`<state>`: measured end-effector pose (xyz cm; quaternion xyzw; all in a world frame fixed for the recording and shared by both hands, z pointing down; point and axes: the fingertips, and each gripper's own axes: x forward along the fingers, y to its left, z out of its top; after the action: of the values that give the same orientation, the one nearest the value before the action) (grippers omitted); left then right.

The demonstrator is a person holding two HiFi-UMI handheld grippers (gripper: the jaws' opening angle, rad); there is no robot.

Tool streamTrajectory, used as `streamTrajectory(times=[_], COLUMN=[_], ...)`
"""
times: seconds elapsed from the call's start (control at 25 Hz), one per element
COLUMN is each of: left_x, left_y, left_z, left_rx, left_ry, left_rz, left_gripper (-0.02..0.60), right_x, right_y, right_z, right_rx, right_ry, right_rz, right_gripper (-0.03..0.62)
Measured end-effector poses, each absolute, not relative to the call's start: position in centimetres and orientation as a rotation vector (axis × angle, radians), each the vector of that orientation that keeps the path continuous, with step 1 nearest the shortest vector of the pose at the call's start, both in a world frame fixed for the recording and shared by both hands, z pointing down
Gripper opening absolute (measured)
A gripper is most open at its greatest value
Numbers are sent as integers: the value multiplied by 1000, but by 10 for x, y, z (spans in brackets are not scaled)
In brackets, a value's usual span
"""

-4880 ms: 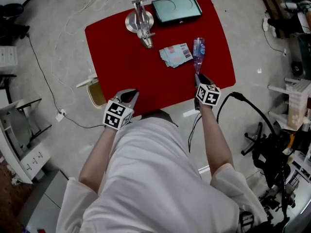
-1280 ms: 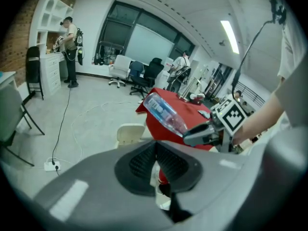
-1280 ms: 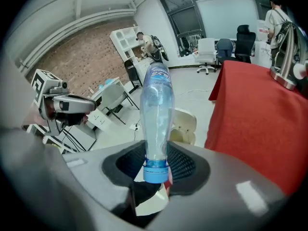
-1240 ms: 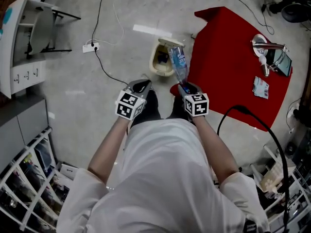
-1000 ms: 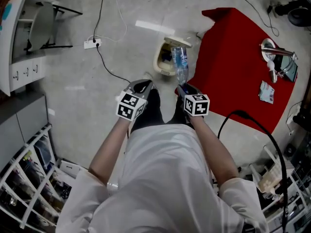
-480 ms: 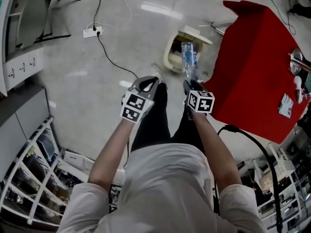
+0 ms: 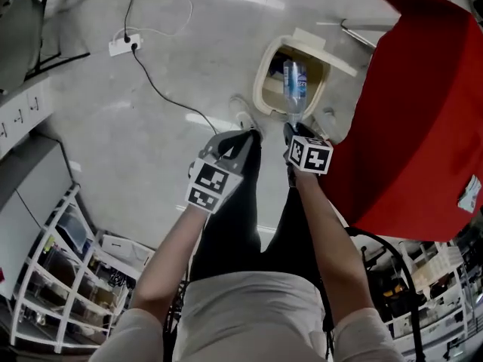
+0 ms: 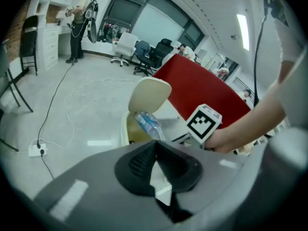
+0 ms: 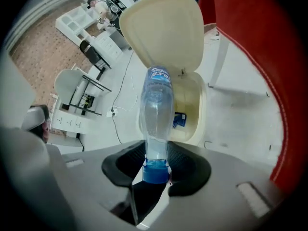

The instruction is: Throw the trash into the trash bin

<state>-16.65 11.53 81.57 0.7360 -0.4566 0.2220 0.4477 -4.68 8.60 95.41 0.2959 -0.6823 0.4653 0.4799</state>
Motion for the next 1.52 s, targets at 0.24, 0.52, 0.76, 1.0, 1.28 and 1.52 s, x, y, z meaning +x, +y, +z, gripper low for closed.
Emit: streamTrajectory(times=[0.24, 0.52, 0.76, 1.0, 1.28, 1.52], left_x=[-153, -155, -159, -151, -150, -141], left_y=[121, 130, 129, 129, 110, 111], left_z=[840, 842, 819, 765, 682, 626], left_rx=[1807, 1795, 1775, 1773, 1854, 1921], left_ry=[-1094, -1093, -1149, -1202, -1236, -1195], left_rz=[532, 553, 546, 536, 544, 548], left_gripper=[5, 5, 5, 5, 5, 4], right_x=[-41, -44, -62, -61, -66, -60], right_y=[81, 80, 90, 93, 56, 50], right_z=[999, 993, 948, 870, 757, 683], right_rx=[728, 705, 664, 640, 638, 619], right_ry=[-1620, -1669, -1755, -1874, -2054, -2149], right_rz=[1170, 1162, 1161, 1106, 988, 924], right_gripper=[152, 161, 160, 110, 50, 37])
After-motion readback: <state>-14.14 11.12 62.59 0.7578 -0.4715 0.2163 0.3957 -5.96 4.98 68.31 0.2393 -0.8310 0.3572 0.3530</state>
